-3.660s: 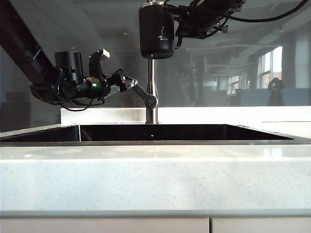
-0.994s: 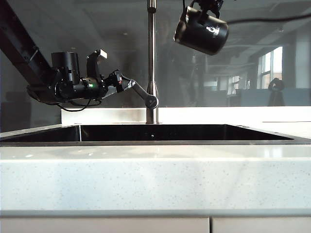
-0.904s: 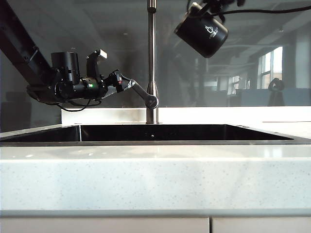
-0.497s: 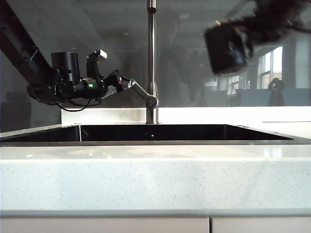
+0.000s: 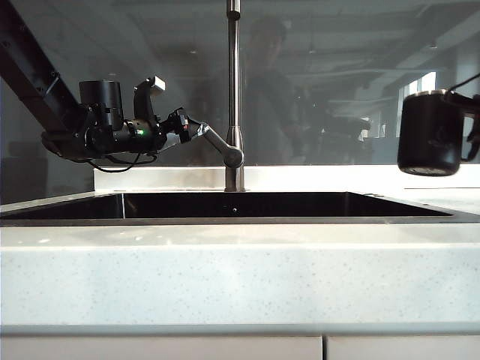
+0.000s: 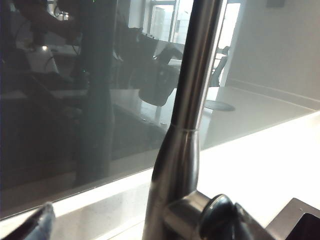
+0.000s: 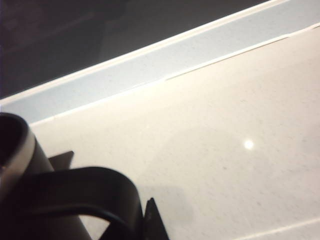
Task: Pick up the mug next to the sink, go to the faucet to get some water, pour the water into the sink, and finally put the mug back to its place.
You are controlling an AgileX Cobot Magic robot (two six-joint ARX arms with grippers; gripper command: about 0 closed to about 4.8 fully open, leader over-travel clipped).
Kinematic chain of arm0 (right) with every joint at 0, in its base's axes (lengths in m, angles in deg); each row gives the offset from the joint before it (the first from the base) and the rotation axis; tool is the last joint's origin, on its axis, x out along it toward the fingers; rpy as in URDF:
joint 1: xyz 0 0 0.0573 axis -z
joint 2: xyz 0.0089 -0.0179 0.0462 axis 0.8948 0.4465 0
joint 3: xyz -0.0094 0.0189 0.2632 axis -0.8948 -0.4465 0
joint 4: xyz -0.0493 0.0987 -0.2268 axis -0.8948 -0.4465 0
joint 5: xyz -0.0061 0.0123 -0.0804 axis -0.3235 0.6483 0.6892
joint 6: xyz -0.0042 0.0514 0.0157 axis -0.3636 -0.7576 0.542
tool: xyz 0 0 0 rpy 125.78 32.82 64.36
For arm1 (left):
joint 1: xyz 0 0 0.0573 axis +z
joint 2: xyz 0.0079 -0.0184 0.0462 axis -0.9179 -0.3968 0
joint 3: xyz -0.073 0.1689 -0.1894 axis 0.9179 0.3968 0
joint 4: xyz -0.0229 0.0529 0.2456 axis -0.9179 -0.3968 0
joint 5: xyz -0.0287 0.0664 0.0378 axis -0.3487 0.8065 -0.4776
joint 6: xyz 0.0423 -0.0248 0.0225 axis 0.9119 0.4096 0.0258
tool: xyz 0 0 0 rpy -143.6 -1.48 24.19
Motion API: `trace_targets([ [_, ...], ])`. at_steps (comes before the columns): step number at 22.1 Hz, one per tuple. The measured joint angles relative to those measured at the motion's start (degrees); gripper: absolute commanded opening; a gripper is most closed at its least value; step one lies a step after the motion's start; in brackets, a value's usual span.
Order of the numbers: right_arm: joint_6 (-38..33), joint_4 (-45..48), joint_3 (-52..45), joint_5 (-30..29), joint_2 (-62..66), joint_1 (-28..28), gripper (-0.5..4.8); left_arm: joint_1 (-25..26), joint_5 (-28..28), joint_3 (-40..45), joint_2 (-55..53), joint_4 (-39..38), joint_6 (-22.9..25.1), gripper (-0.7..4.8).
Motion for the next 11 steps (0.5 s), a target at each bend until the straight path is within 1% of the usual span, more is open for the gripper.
trace_targets([
  [2,1.7,1.2,-1.2,0.0,0.0,0.2,-0.01,0.0,0.0,0.0,0.0,0.0,0.0,4.58],
  [6,7.9,2.3,-1.8,-0.2,0.5,0.1,-0.01,0.0,0.0,0.0,0.0,0.0,0.0,4.58],
  [11,10.4,5.8,-1.8,-0.2,2.4,0.0,-0.01,0.0,0.0,0.0,0.0,0.0,0.0,4.58],
])
